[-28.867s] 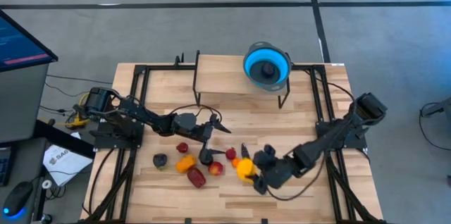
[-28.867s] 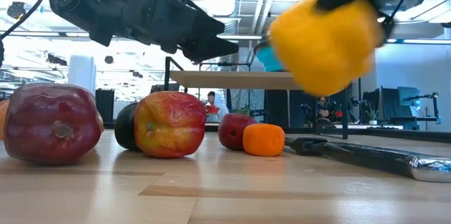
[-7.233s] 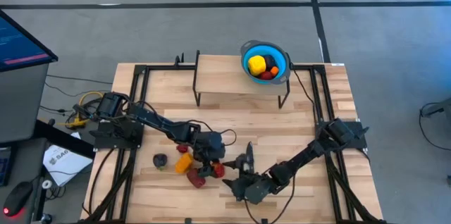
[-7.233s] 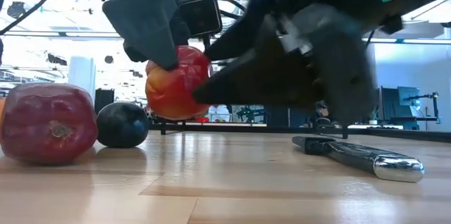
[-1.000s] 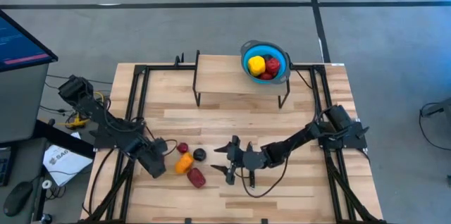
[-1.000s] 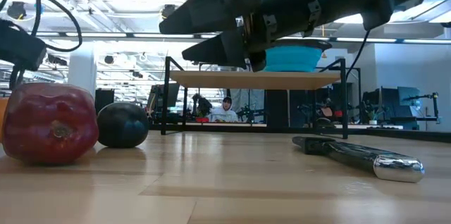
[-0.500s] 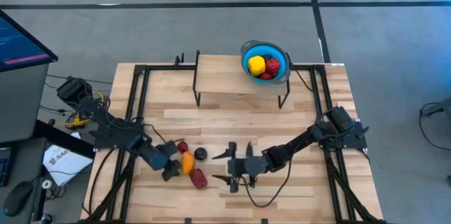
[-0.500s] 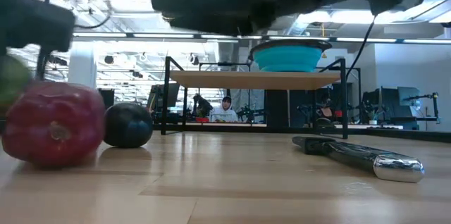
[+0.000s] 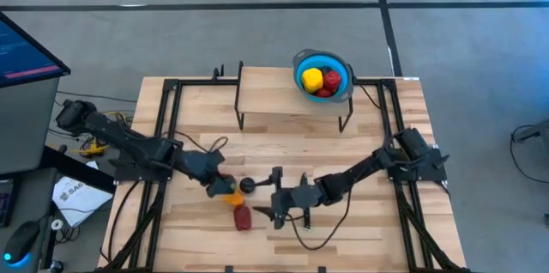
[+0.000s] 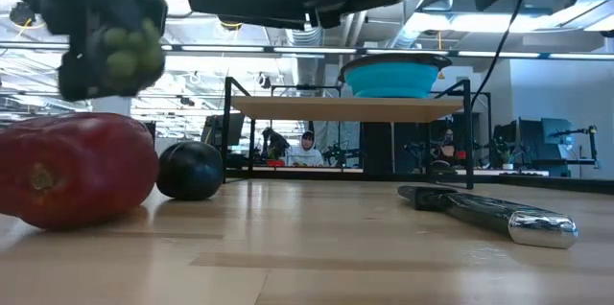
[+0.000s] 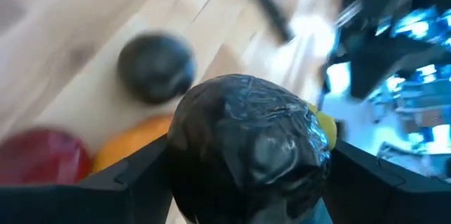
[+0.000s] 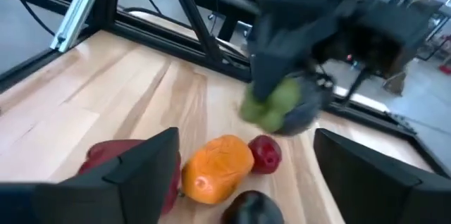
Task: Pick & Place Fruit
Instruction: Put the purple mangosteen into the blue strainer bowl on the shelf
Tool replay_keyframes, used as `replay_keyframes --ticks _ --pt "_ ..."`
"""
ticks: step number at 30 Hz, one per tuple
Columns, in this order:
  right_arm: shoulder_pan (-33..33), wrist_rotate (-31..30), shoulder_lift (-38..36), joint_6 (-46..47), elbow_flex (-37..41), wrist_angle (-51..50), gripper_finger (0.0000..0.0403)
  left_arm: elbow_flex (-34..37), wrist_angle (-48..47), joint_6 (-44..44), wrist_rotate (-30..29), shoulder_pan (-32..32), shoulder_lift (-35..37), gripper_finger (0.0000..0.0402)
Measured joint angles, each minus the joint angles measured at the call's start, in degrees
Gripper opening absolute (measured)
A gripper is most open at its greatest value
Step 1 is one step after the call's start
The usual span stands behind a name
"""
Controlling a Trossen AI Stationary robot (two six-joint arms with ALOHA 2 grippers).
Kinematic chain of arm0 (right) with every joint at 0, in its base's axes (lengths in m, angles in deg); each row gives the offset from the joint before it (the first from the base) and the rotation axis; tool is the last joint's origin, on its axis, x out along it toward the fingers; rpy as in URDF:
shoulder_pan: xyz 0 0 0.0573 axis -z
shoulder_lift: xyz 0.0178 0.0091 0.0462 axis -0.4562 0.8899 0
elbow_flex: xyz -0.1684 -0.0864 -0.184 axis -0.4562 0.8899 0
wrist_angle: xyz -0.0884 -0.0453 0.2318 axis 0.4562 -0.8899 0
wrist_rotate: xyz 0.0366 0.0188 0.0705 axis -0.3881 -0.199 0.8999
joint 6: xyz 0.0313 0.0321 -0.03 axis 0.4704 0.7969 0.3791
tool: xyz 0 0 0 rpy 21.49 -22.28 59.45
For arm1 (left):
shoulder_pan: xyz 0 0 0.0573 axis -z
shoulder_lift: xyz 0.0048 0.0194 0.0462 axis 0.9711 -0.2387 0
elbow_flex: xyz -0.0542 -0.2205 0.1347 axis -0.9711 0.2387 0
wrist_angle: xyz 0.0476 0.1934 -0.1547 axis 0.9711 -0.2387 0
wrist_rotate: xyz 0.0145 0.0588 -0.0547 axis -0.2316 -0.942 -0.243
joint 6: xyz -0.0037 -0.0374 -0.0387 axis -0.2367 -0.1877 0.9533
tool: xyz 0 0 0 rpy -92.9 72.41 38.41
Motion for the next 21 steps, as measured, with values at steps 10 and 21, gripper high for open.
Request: replay_keyframes --ticks 10,21 --pt "5.38 -4.24 0.13 0.84 0.02 3.89 0.0372 0.00 13.76 -5.54 -2.29 -3.28 -0.54 0.0283" --pt "5.68 -6.61 0.13 -7.08 0.00 10.00 0.0349 -0.02 27.17 -9.07 -7.59 -4.70 -5.00 0.0284"
